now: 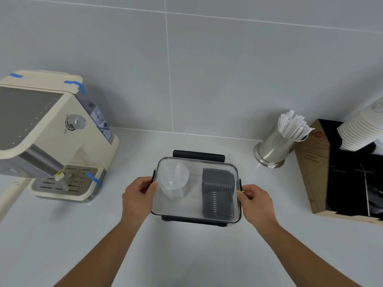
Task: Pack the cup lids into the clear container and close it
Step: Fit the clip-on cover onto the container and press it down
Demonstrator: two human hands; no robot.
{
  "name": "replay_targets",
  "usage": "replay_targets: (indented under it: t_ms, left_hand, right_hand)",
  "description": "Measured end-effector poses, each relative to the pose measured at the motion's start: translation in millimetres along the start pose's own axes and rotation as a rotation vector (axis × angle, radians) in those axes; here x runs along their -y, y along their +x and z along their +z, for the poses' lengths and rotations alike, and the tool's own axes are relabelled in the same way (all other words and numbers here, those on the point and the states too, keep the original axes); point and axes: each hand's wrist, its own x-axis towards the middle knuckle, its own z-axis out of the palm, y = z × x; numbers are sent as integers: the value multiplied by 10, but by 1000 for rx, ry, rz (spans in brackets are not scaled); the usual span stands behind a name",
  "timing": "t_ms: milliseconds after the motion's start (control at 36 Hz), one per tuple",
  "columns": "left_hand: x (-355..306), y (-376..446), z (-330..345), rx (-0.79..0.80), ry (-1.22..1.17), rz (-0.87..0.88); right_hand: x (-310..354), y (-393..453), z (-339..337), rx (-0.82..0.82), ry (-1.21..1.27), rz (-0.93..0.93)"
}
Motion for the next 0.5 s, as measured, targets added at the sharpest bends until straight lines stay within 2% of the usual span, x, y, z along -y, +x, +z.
replay_targets:
  t_ms: [167,250,361,500]
  left_hand:
    - [-6,15,-9,30,46,-41]
    - [5,-39,-35,60,151,-9]
    - [19,-171,-58,168,387,208]
    - [59,-278,-61,364,523,508]
  right_hand:
    - [-5,-20,-8,25,-29,-21]
    - [-8,-56,-21,34,-48,-51]
    - [78,-41,-58,16,-130,-92]
    - [277,41,8,53,-343,-372]
